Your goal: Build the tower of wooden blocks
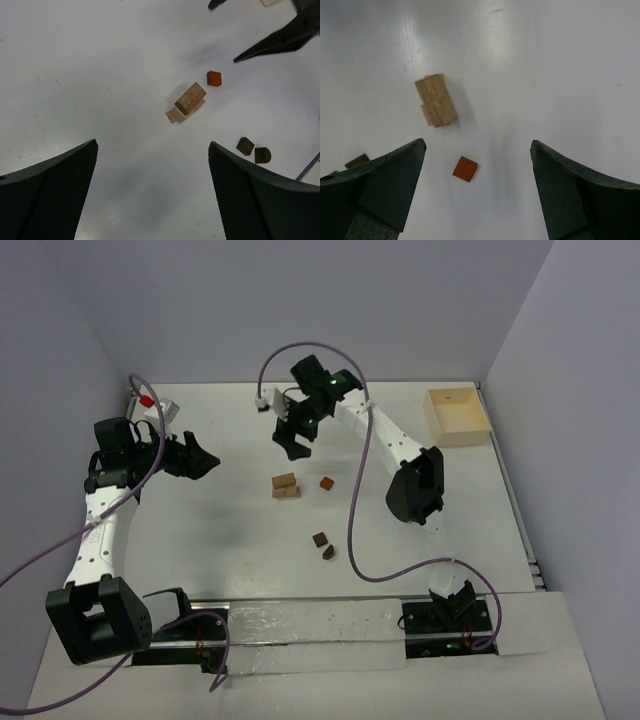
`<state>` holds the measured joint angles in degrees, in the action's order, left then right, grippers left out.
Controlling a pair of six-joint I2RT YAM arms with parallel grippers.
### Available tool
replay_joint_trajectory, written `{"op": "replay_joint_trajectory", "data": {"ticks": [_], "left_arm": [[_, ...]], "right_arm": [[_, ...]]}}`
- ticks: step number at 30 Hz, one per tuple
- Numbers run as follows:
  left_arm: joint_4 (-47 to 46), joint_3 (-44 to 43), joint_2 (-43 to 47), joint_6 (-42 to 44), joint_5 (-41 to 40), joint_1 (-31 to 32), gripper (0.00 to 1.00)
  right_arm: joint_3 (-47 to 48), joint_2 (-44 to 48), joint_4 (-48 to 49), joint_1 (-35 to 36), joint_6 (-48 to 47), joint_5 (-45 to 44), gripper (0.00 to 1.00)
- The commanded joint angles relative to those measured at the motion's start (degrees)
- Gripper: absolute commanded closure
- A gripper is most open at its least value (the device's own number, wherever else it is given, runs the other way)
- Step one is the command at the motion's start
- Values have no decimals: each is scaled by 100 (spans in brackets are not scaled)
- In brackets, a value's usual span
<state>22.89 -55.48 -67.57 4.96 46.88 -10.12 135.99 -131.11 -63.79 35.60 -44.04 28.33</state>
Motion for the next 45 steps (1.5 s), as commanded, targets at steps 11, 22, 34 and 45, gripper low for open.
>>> {"op": "replay_joint_trajectory", "data": {"ticks": [11, 22, 34, 45], "left_arm": [[-229, 2, 75, 202, 686, -150, 3], [-206, 38, 41, 322, 691, -157, 3], [-206, 29, -37, 348, 691, -148, 3], [-174, -33, -66, 392, 665, -148, 3]], "right_arm": [[-672, -248, -331, 659, -917, -89, 5], [-570, -489, -151, 659, -806, -196, 4], [-591, -730, 200, 790, -798, -372, 3], [-781, -887, 286, 887, -787, -393, 6]]}}
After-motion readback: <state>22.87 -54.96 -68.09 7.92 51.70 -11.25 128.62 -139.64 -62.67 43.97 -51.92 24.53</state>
